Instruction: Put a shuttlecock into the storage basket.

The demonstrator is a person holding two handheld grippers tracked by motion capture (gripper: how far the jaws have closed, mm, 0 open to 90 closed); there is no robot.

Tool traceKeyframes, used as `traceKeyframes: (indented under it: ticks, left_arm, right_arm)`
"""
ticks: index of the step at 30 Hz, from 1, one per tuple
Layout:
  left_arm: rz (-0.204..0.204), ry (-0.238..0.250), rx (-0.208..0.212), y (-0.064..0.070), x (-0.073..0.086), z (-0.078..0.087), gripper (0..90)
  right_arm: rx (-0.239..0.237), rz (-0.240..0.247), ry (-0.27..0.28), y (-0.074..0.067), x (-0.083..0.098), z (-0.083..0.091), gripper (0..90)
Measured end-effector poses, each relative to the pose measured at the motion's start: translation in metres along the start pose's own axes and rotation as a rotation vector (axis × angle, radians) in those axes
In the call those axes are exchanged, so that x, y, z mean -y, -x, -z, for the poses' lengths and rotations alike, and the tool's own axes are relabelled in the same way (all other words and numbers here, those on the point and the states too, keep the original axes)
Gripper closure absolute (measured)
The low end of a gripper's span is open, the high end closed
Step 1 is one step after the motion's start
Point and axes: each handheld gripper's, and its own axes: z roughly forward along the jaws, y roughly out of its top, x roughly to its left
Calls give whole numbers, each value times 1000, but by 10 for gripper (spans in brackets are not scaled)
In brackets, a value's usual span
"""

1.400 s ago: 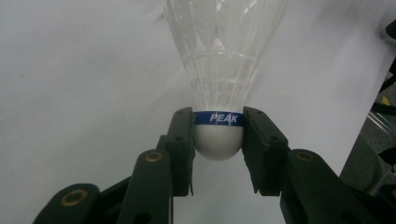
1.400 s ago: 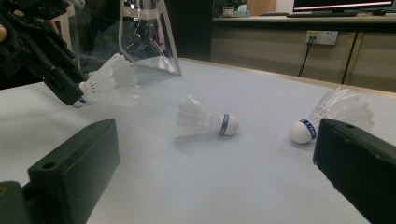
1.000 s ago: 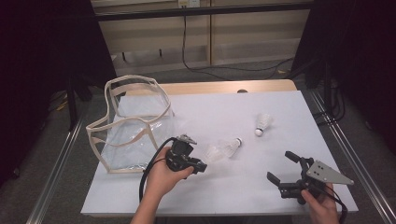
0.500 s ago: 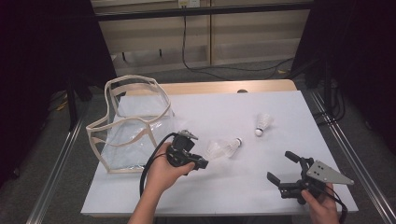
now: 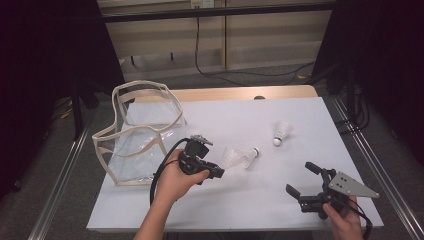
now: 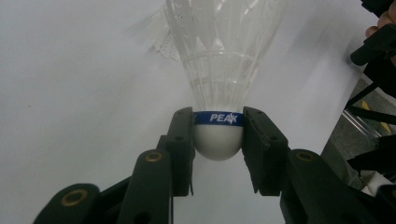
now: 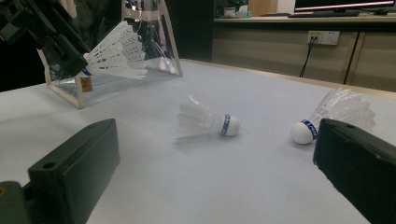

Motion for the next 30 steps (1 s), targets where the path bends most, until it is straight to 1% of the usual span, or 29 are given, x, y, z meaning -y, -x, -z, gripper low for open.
traceKeyframes:
  ticks: [4, 7, 8, 14, 17, 21, 29, 30]
  left_arm:
    - [-5, -8, -6, 0, -3, 2, 655]
    - [5, -3, -5, 1, -5, 2, 655]
    - [0, -7, -4, 1, -5, 3, 654]
    - [6, -8, -6, 2, -9, 4, 655]
    - [3, -9, -7, 3, -11, 5, 655]
    - [-11, -18, -9, 5, -14, 6, 654]
    - [-11, -7, -15, 6, -20, 12, 655]
    - [-12, -12, -16, 6, -21, 12, 655]
  right_arm:
    - [-1, 2, 0, 0, 0, 0, 1]
    - [-1, 3, 0, 0, 0, 0, 1]
    - [-2, 3, 1, 0, 0, 0, 1]
    - [0, 2, 2, 0, 0, 0, 1]
    - [-3, -1, 0, 0, 0, 0, 1]
    - [-4, 3, -1, 0, 0, 0, 1]
    - [-7, 3, -2, 0, 0, 0, 1]
    - [-7, 0, -1, 0, 0, 0, 1]
